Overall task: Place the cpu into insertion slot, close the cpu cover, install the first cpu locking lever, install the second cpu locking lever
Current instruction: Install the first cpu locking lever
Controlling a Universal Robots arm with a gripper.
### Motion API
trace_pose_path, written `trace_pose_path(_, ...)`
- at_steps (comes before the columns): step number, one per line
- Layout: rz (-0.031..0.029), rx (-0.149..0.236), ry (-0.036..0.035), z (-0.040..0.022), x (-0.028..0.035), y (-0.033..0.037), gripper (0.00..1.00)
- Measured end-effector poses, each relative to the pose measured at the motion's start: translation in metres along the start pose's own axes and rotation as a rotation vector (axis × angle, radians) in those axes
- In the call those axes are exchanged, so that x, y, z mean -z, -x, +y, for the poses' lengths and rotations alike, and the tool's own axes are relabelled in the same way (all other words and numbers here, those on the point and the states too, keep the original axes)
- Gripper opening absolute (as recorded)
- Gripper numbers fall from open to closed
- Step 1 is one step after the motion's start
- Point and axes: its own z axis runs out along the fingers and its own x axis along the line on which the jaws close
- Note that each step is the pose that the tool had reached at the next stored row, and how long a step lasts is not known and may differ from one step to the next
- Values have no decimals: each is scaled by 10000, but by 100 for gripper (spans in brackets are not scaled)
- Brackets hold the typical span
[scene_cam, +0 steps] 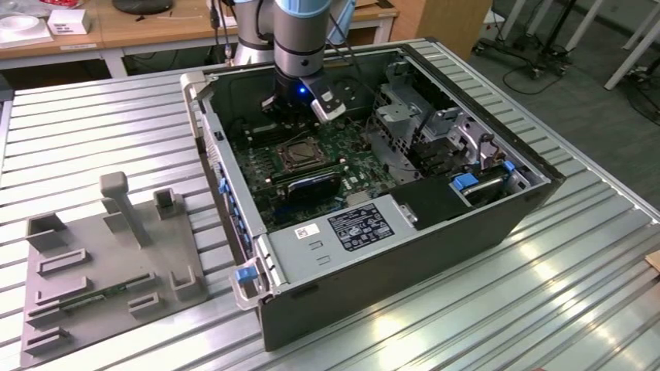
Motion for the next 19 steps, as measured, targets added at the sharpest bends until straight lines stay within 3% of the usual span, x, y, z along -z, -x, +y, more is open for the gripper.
trace_pose_path(19, 0, -1, 15, 21, 27, -3, 11)
